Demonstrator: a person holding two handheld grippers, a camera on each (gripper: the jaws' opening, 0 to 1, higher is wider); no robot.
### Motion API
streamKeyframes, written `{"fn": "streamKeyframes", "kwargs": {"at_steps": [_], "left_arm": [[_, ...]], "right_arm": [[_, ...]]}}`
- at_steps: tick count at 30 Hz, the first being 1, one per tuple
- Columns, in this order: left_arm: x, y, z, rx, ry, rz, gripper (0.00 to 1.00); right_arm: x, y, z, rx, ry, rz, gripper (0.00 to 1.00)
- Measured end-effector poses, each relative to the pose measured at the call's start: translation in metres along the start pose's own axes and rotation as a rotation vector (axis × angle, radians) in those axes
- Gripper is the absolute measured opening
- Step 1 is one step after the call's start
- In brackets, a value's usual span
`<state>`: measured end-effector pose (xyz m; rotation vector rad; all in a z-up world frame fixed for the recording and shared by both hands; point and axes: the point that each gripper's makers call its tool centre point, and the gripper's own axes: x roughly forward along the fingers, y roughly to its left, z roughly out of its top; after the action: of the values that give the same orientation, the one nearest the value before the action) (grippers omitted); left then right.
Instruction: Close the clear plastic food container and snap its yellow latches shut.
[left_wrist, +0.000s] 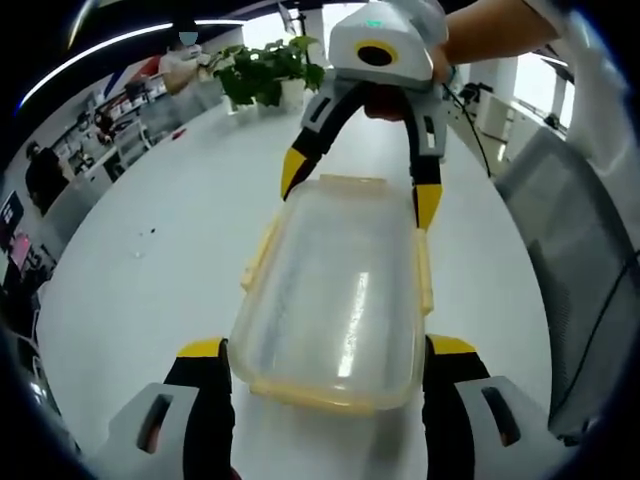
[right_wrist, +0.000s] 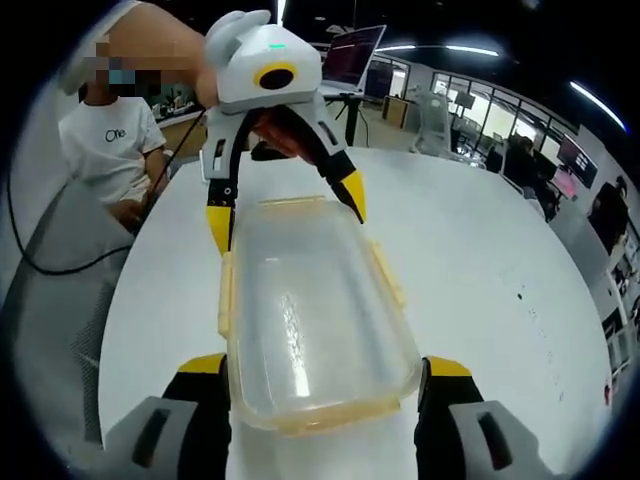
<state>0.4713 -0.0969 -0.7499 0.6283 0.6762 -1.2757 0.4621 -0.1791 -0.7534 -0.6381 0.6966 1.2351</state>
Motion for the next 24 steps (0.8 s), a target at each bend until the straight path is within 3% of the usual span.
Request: {"fn": "streamKeyframes", "kwargs": {"at_steps": [4, 7, 9, 11, 12, 15, 24], "left_arm": [[-0.001, -0.001, 0.000, 0.005, 0.004, 0.001, 0.77], [-0.003, 0.001, 0.003, -0.017, -0.003, 0.030, 0.90], [-0.006, 0.003, 0.004, -0.020, -0.009, 0.034, 0.92], [-0.008, 0.004, 0.006, -0.049, -0.030, 0.042, 0.99], [-0.009, 0.002, 0.005, -0.072, -0.031, 0.027, 1.00], [-0.010, 0.000, 0.006, -0.061, -0.032, 0.031, 1.00], [-0.016, -0.007, 0.011, -0.052, -0.027, 0.041, 1.00]], "right_arm": [[-0.001, 0.001, 0.000, 0.011, -0.009, 0.002, 0.77], [-0.003, 0.000, 0.002, 0.029, -0.013, -0.003, 0.85], [-0.004, 0.001, 0.002, 0.025, -0.010, -0.002, 0.85], [-0.005, 0.001, 0.006, 0.052, -0.026, -0.004, 0.92], [-0.005, 0.001, 0.007, 0.072, -0.034, -0.007, 0.99], [-0.005, -0.001, 0.000, 0.038, 0.007, -0.019, 0.99], [-0.010, 0.003, 0.002, 0.053, 0.007, -0.021, 0.99]]}}
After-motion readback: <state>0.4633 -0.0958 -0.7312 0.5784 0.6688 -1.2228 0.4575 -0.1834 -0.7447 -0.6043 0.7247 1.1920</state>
